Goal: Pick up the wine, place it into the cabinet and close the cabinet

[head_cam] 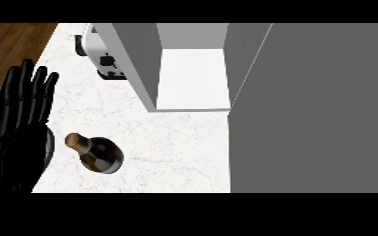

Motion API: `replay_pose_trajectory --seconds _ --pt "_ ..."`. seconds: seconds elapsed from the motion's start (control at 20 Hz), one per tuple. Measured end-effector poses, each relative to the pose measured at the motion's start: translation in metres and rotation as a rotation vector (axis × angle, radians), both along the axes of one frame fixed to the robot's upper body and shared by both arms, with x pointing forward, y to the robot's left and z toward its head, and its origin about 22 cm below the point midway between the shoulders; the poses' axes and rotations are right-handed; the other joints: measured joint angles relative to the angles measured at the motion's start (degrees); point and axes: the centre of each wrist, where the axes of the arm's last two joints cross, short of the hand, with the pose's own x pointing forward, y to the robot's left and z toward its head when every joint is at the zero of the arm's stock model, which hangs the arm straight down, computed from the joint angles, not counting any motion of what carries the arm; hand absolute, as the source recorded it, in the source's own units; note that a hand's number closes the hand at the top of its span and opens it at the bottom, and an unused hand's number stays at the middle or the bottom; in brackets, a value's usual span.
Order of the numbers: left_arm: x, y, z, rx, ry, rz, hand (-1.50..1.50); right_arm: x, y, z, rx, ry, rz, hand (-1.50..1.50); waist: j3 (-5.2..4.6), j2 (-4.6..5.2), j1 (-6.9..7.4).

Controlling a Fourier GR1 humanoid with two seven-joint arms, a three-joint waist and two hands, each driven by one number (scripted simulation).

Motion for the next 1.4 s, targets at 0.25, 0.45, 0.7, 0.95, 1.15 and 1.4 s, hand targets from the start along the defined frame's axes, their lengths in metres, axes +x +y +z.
replay_pose_trajectory --seconds 0.25,0.45,0.7,0.95,1.15,1.4 --pt "-0.014 -0.023 -0.008 0.05 0.005 0.018 -1.5 -0.017 0.004 0.002 -0.011 -0.012 0.027 -1.5 0.4 0.4 0.62" --pt "-0.024 -0.053 -0.021 -0.048 0.093 -0.012 -1.5 -0.029 0.014 -0.004 -0.016 0.053 0.165 -1.5 0.48 0.49 0.54" --pt "-0.041 -0.09 -0.016 -0.139 0.153 -0.035 -1.5 -0.05 0.017 0.01 -0.024 0.105 0.259 -1.5 0.54 0.5 0.65" --pt "-0.054 -0.118 -0.005 -0.164 0.161 -0.035 -1.5 -0.069 0.013 0.026 -0.029 0.117 0.284 -1.5 0.55 0.55 0.77" --pt "-0.061 -0.136 0.006 -0.176 0.158 -0.038 -1.5 -0.067 0.018 0.034 -0.032 0.128 0.292 -1.5 0.55 0.6 0.91" --pt "-0.065 -0.143 0.016 -0.187 0.151 -0.019 -1.5 -0.069 0.031 0.044 -0.023 0.144 0.3 -1.5 0.55 0.6 0.93"
